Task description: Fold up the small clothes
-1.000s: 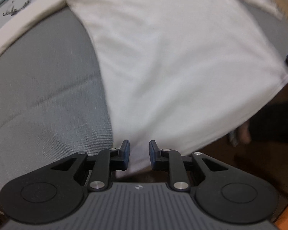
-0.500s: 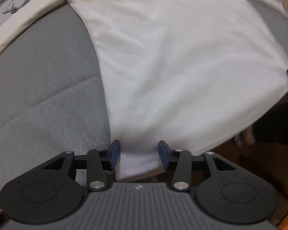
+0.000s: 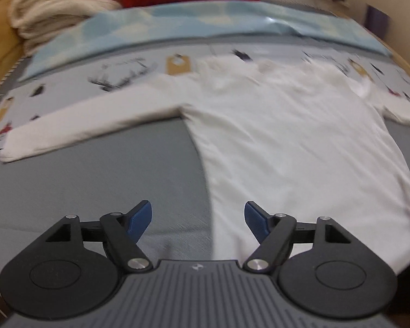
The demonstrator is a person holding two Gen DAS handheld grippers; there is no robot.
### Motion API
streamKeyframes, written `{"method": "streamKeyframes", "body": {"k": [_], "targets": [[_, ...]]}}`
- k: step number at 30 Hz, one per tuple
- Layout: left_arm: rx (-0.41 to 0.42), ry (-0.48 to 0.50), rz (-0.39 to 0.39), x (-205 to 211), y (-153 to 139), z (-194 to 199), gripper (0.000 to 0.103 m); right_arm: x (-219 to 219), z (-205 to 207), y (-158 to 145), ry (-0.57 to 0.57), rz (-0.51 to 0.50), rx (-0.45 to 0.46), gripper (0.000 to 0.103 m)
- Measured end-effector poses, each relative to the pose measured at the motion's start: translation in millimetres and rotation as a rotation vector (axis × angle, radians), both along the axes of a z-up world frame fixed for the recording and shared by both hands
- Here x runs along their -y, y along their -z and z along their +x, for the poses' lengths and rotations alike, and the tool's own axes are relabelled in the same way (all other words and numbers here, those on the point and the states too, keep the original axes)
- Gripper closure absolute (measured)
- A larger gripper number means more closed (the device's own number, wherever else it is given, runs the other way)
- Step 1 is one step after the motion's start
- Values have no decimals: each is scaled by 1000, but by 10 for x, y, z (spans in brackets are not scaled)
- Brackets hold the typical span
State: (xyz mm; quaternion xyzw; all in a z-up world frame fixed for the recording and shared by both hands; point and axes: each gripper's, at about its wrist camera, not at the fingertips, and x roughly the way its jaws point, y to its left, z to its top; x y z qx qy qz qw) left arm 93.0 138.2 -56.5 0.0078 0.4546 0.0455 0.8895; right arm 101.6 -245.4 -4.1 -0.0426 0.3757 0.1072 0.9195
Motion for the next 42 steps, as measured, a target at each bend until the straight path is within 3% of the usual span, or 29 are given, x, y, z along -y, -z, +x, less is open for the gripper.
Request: {"method": "streamKeyframes", "body": {"k": [4, 10, 12, 13, 14, 16, 18, 20, 21, 22, 23, 27, 29, 30, 31, 34, 35, 37, 39, 42], "targets": [[23, -74, -13, -246, -252, 236, 24, -86, 131, -79, 10, 49, 17, 56], [170, -229, 38, -801, -547, 765, 24, -351, 223, -125, -21, 112, 12, 55], [208, -273, 41, -1039, -473, 891, 34, -436, 236, -127, -29, 105, 10, 55], [217, -297, 48, -1199, -381, 945, 47, -478, 244, -124, -32, 98, 9, 56], [217, -322, 54, -1343, -299, 980, 69, -513, 249, -121, -35, 88, 9, 56], [204, -402, 46, -1711, -98, 1031, 93, -559, 277, -115, -40, 59, 14, 57], [204, -511, 20, -2136, 76, 1036, 93, -600, 305, -124, -40, 34, 32, 70], [228, -611, -12, -2561, 217, 993, 86, -633, 348, -128, -45, 20, 42, 96], [238, -656, -35, -2742, 281, 958, 78, -656, 379, -117, -52, 12, 38, 97], [243, -710, -79, -2943, 359, 912, 57, -670, 401, -102, -57, 4, 34, 97], [250, -759, -128, -3126, 434, 860, 48, -692, 426, -83, -64, -4, 26, 97], [233, -906, -238, -3631, 694, 710, 48, -764, 540, -30, -85, -23, 7, 96], [230, -921, -292, -3749, 802, 689, 50, -790, 590, -10, -94, -40, -2, 96], [245, -917, -282, -3753, 809, 692, 51, -793, 618, -4, -95, -39, -6, 96], [254, -903, -261, -3756, 806, 717, 58, -790, 636, 1, -97, -36, -9, 96], [251, -862, -230, -3768, 840, 825, 95, -774, 674, 17, -91, -51, -11, 96], [252, -859, -226, -3767, 837, 841, 99, -766, 681, 18, -88, -54, -13, 96], [253, -871, -215, -3744, 818, 858, 100, -746, 687, 12, -85, -57, -10, 96], [236, -912, -150, -3700, 705, 881, 100, -736, 695, -5, -83, -65, 0, 96], [254, -949, -81, -3599, 386, 860, 100, -707, 730, -101, -46, -47, -4, 96]]}}
